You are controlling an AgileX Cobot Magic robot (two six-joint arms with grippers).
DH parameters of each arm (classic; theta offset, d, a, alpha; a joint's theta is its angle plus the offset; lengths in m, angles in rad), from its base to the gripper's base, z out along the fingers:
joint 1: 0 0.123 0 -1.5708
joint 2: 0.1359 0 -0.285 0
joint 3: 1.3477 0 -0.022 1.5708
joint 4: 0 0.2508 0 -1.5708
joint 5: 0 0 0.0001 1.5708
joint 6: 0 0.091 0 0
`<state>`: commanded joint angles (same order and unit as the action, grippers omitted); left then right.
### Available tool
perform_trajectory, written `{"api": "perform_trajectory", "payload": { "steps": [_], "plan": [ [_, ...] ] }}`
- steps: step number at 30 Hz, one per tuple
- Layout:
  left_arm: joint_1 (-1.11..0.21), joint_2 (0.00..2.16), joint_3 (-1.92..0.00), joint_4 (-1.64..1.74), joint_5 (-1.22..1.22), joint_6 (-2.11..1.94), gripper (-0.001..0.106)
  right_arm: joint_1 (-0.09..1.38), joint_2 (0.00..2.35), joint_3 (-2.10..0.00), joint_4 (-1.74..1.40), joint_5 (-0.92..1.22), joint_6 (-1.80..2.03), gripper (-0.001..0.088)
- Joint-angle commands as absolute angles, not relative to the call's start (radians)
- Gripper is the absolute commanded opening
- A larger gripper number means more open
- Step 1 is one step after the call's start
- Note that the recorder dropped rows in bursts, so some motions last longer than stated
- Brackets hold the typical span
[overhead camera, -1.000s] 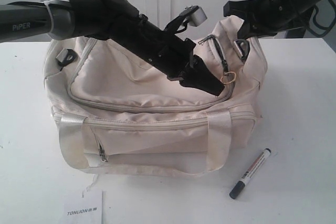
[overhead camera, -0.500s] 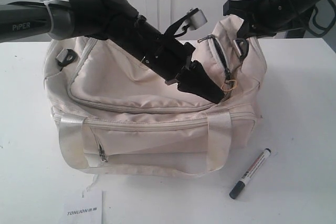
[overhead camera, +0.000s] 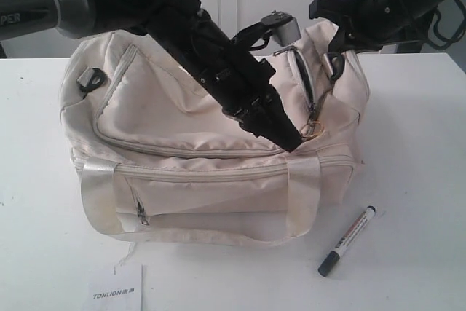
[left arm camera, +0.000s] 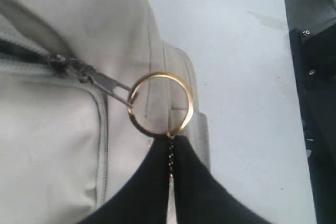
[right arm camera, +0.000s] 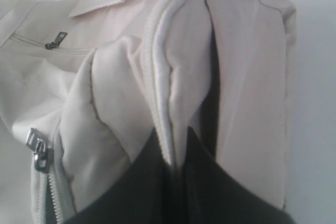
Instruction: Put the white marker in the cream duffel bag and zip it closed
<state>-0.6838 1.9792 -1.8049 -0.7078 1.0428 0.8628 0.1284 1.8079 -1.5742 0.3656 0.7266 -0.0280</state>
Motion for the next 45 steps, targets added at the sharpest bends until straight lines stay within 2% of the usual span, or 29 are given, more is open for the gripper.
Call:
{"api": "perform_trajectory", "payload": {
  "steps": [22, 45],
  "plan": [
    [-0.928, 1.862, -1.805, -0.084, 0.869, 0.597, 0.0, 0.128, 1.808, -1.574, 0.362, 0.684, 0.041, 0.0],
    [-1.128, 1.86, -1.805, 0.363, 1.024, 0.387, 0.0, 0.128, 1.808, -1.564, 0.36, 0.681, 0.1, 0.0]
  ]
}}
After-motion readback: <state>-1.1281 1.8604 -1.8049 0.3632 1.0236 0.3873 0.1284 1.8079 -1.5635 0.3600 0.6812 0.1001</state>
